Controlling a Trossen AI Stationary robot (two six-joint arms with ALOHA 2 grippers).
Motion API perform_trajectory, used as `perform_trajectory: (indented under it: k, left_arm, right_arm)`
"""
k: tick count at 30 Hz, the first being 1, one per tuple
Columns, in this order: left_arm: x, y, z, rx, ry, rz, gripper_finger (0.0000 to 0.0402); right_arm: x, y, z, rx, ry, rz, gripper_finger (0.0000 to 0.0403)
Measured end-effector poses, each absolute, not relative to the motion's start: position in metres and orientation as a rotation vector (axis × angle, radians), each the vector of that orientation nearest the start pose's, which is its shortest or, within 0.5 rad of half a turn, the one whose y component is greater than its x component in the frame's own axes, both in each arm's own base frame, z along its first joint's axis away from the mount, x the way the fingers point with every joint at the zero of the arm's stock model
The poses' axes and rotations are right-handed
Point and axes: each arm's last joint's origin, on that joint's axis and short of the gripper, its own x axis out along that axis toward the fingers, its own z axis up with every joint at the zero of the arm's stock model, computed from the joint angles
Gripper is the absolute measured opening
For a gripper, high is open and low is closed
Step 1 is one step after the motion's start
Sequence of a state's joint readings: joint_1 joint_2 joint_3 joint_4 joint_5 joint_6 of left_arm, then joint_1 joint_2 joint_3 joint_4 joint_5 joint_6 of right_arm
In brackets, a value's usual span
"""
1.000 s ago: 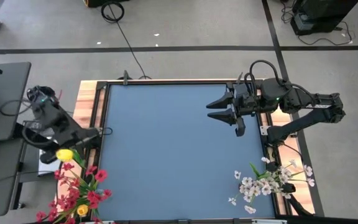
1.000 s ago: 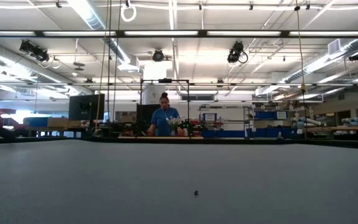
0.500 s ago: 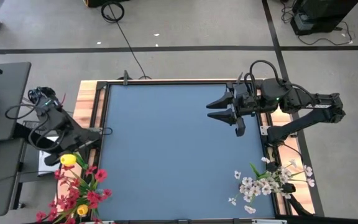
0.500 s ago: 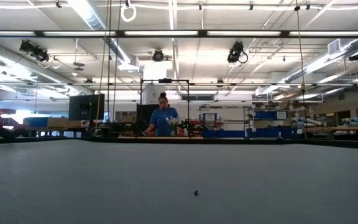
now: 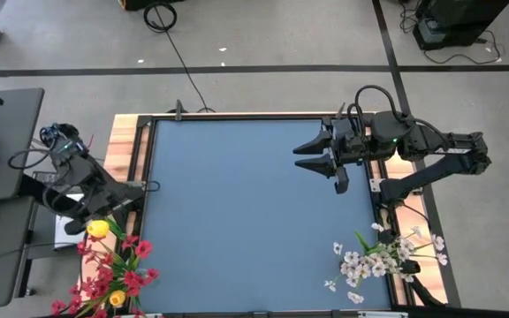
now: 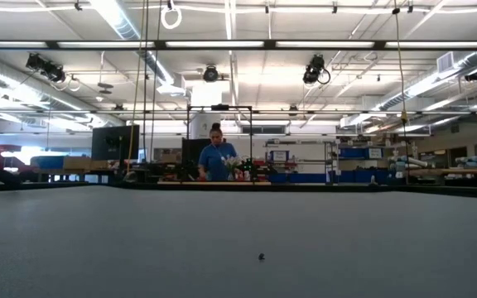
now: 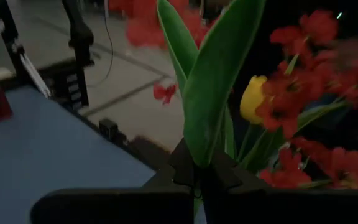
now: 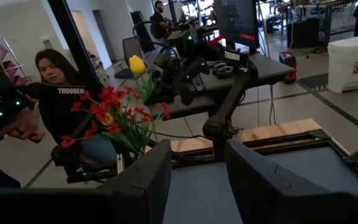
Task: Sort flowers into vase by color
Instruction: Put the yellow tulip into the transparent vase
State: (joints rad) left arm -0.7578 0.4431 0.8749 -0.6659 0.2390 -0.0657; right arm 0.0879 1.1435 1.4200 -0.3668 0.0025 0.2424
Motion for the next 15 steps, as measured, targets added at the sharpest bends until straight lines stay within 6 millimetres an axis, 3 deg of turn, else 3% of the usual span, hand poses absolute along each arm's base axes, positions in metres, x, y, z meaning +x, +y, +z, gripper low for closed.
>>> perform_trajectory:
  k: [6,15]
  left_arm:
    - [0.044,-0.052,0.354,-0.002,0.216,-0.997,0.0009]
    - [0.048,-0.059,0.323,-0.076,0.158,-1.083,0.0009]
  right_arm:
    - [0.225,0.02,0.46,0.238,0.1,0.074,0.0161]
    - [0.225,0.02,0.46,0.238,0.1,0.074,0.0161]
